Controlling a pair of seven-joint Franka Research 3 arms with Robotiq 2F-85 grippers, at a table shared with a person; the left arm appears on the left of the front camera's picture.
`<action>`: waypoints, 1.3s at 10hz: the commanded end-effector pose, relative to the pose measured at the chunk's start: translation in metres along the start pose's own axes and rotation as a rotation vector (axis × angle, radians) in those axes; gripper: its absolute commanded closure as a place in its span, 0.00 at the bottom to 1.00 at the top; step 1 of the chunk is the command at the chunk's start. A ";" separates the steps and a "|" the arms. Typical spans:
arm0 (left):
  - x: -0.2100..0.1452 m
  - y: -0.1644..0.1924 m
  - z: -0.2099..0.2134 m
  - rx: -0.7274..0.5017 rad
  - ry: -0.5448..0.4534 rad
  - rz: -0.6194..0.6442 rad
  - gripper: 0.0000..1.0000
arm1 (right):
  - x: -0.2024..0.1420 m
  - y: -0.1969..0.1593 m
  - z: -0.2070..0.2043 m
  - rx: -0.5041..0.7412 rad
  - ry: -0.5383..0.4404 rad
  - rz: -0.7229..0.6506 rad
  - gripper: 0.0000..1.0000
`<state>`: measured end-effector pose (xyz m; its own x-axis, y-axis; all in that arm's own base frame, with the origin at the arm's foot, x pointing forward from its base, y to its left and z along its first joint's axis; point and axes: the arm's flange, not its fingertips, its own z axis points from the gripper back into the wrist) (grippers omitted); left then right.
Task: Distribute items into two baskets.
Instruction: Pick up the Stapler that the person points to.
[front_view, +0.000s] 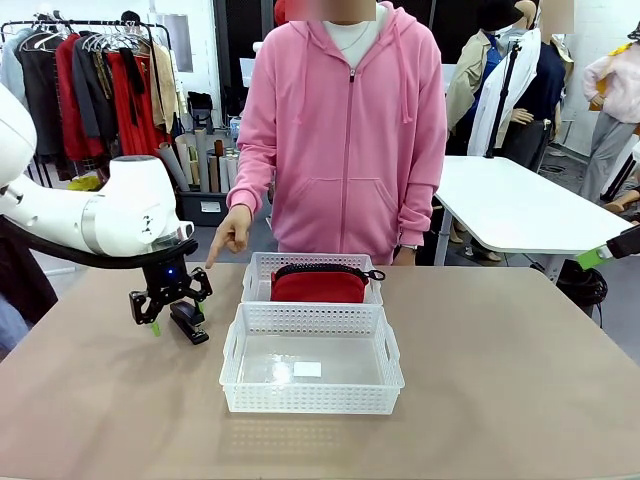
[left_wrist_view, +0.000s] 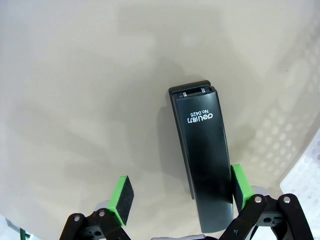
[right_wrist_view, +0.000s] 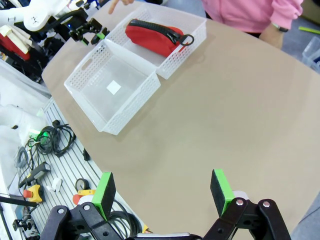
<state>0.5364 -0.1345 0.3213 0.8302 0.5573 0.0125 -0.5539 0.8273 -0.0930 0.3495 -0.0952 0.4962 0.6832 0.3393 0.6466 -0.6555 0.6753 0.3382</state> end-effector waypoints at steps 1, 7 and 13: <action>0.001 0.001 0.000 -0.001 -0.001 0.003 0.00 | 0.002 0.000 -0.001 0.010 -0.017 0.000 0.00; 0.000 0.000 0.000 -0.001 -0.001 0.000 0.00 | 0.002 0.000 -0.001 0.010 -0.017 0.000 0.00; 0.005 -0.001 -0.001 -0.047 -0.017 -0.001 0.45 | 0.002 0.000 -0.001 0.010 -0.017 0.000 0.00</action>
<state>0.5395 -0.1350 0.3244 0.8271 0.5614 0.0248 -0.5555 0.8235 -0.1150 0.3495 -0.0952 0.4962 0.6832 0.3393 0.6466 -0.6555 0.6753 0.3382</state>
